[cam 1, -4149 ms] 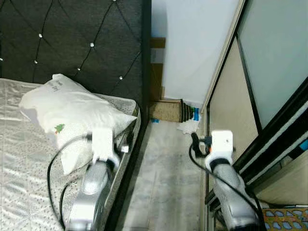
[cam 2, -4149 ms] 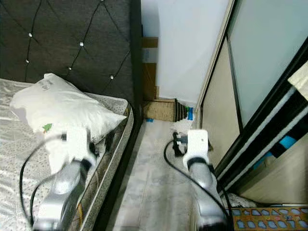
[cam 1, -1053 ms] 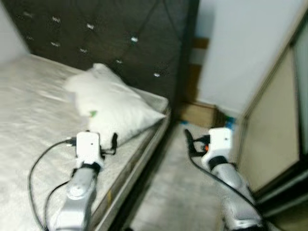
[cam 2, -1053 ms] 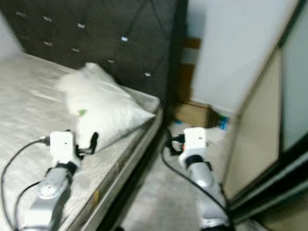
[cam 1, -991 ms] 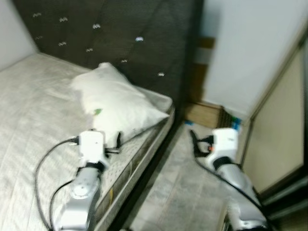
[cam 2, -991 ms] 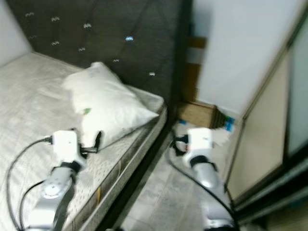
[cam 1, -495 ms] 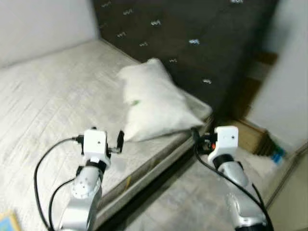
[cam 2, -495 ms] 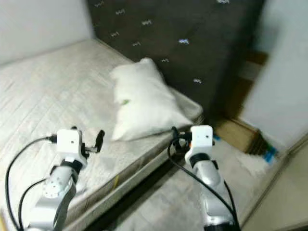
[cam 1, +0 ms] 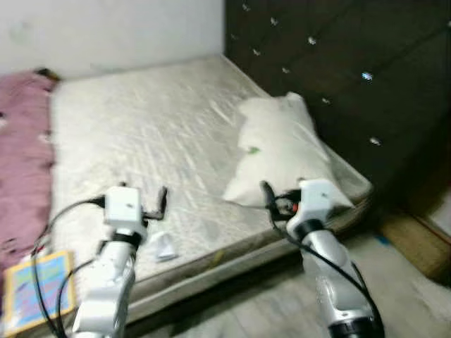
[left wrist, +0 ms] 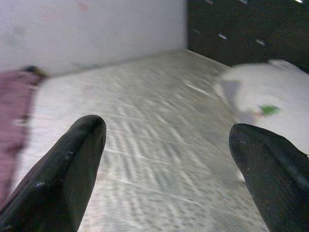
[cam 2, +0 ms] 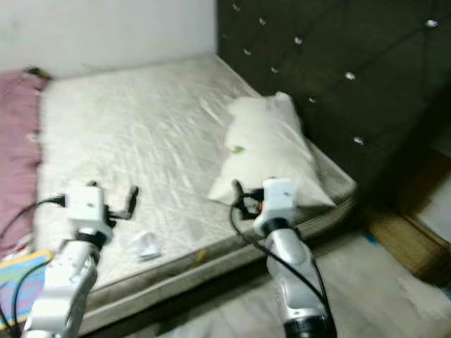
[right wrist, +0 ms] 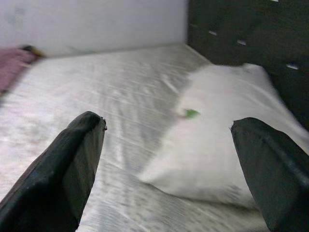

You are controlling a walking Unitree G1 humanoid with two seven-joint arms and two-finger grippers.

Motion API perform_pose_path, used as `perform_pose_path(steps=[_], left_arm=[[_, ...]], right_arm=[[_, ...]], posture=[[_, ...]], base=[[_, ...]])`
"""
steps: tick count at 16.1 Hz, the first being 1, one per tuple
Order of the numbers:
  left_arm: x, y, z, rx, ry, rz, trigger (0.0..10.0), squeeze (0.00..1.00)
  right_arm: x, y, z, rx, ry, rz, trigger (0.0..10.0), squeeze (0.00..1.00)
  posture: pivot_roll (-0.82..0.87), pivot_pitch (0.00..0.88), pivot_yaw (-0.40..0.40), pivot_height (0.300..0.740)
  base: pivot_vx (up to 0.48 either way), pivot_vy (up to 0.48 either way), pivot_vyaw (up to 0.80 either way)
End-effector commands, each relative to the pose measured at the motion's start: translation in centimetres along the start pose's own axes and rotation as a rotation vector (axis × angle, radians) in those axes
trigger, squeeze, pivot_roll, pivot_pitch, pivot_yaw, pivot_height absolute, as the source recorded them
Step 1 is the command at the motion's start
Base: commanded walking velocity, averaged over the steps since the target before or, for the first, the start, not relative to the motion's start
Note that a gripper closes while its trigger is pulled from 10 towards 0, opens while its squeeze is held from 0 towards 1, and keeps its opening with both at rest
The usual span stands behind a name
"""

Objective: Clean up the room

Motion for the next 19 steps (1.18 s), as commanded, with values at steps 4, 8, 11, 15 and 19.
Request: perform_pose_path(steps=[4,8,11,15,19], left_arm=[[-0.5,-0.8,-0.3,0.025,0.001,-0.001,10.0,0.00],[-0.3,-0.6,-0.1,0.011,0.025,0.024,10.0,0.00],[-0.4,-0.8,-0.1,0.021,0.017,0.017,10.0,0.00],[-1.0,-0.8,-0.1,0.021,-0.020,-0.005,10.0,0.00],[-1.4,-0.7,0.0,0.024,-0.051,-0.036,10.0,0.00]], right_arm=[[-0.5,-1.0,-0.2,0.028,-0.012,0.002,10.0,0.00],[-0.6,-1.1,-0.1,0.033,-0.020,0.016,10.0,0.00],[-0.7,-1.3,-0.1,0.038,-0.024,0.017,10.0,0.00],[-0.5,-1.1,-0.1,0.026,-0.033,0.050,10.0,0.00],[-1.0,-1.1,-0.2,0.017,-0.050,0.070,10.0,0.00]], posture=[[0.01,0.078,0.001,0.740],[0.01,0.086,0.002,0.740],[0.00,0.093,0.005,0.740],[0.00,0.097,0.010,0.740],[0.00,0.102,0.010,0.740]], base=[[0.000,0.000,0.80],[0.000,0.000,0.80],[0.000,0.000,0.80],[0.000,0.000,0.71],[0.000,0.000,0.00]])
Point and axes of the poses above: a point about 5 cm out from each wrist's last joint towards the gripper, its own z axis pointing out of the wrist towards the gripper, its own y axis along the axis of the wrist's last joint, x = y × z, the point moved 6 cm from there along z, pointing out of the wrist towards the gripper, and after that the axes turned 12 degrees about -z, right-handed, at the moved point
